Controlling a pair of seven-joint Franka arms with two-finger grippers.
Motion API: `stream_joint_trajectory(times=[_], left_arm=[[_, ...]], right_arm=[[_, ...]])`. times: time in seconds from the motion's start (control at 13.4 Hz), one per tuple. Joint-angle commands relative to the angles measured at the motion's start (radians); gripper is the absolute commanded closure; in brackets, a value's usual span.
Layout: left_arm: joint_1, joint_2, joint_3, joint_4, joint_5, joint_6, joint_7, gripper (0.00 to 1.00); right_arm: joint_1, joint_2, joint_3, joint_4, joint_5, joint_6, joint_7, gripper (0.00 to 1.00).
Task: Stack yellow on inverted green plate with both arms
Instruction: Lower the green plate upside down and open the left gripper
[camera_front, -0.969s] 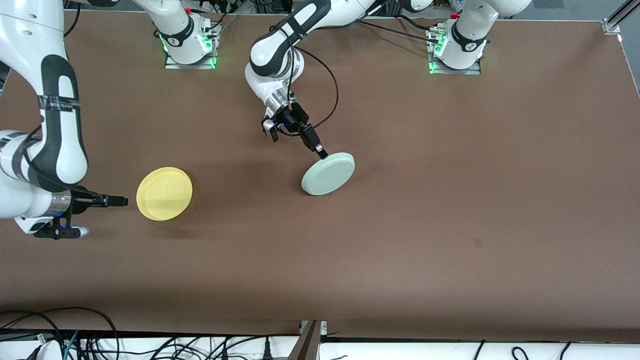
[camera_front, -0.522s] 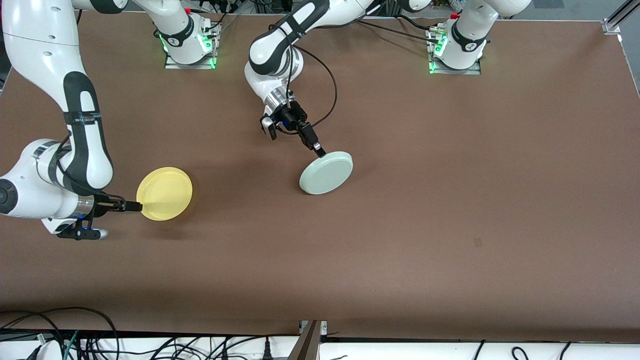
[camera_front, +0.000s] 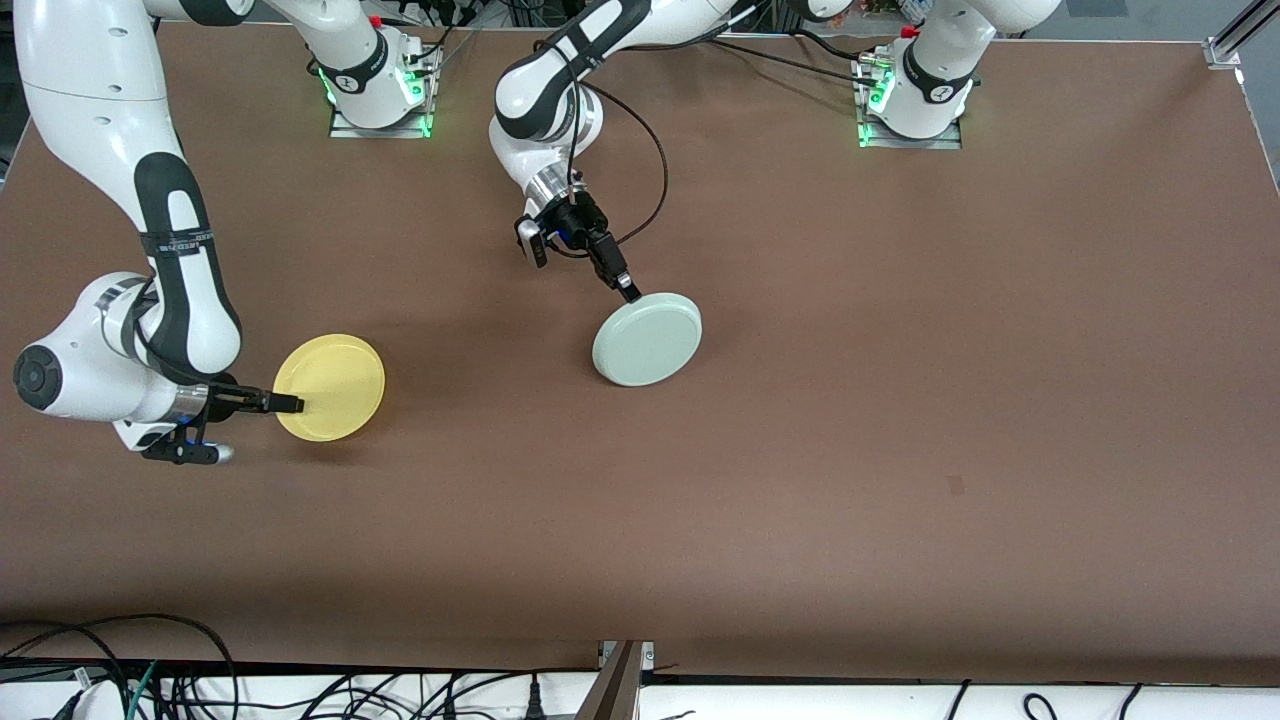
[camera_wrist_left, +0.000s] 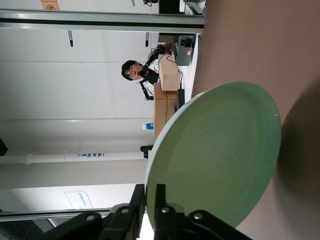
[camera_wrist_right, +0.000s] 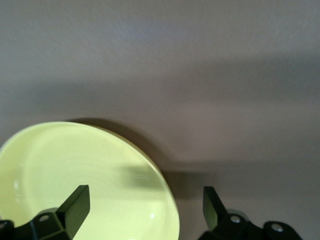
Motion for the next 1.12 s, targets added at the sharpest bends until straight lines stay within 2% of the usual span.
stream_joint_trajectory(times=[0.0, 0.15, 0.3, 0.45, 0.6, 0.67, 0.82, 0.89, 1.04], left_arm=[[0.0, 0.025, -0.023, 0.037, 0.014, -0.007, -0.012, 0.0], [0.0, 0.024, -0.065, 0.037, 0.011, -0.01, -0.081, 0.0], [0.0, 0.018, -0.109, 0.042, -0.055, -0.013, -0.2, 0.0], [0.0, 0.009, -0.112, 0.046, -0.135, -0.006, -0.332, 0.0], [0.004, -0.002, -0.116, 0.056, -0.164, 0.08, -0.436, 0.0], [0.012, -0.007, -0.116, 0.06, -0.196, 0.132, -0.484, 0.0], [0.032, -0.027, -0.111, 0.069, -0.25, 0.224, -0.539, 0.0], [0.041, -0.033, -0.112, 0.069, -0.259, 0.268, -0.581, 0.0], [0.066, -0.043, -0.119, 0.069, -0.291, 0.368, -0.696, 0.0]], right_arm=[[-0.021, -0.055, 0.001, -0.089, 0.035, 0.029, -0.072, 0.0], [-0.027, -0.08, 0.0, -0.117, 0.035, 0.026, -0.081, 0.0], [-0.027, -0.094, -0.002, -0.14, 0.035, 0.026, -0.085, 0.0], [-0.029, -0.095, -0.002, -0.153, 0.035, 0.032, -0.103, 0.0], [-0.029, -0.094, -0.002, -0.153, 0.035, 0.038, -0.103, 0.02], [-0.03, -0.089, -0.002, -0.153, 0.035, 0.041, -0.103, 0.12], [-0.03, -0.087, -0.002, -0.153, 0.035, 0.044, -0.103, 0.39], [-0.03, -0.087, -0.002, -0.153, 0.035, 0.044, -0.103, 0.48], [-0.03, -0.084, -0.002, -0.153, 0.035, 0.044, -0.103, 0.55]])
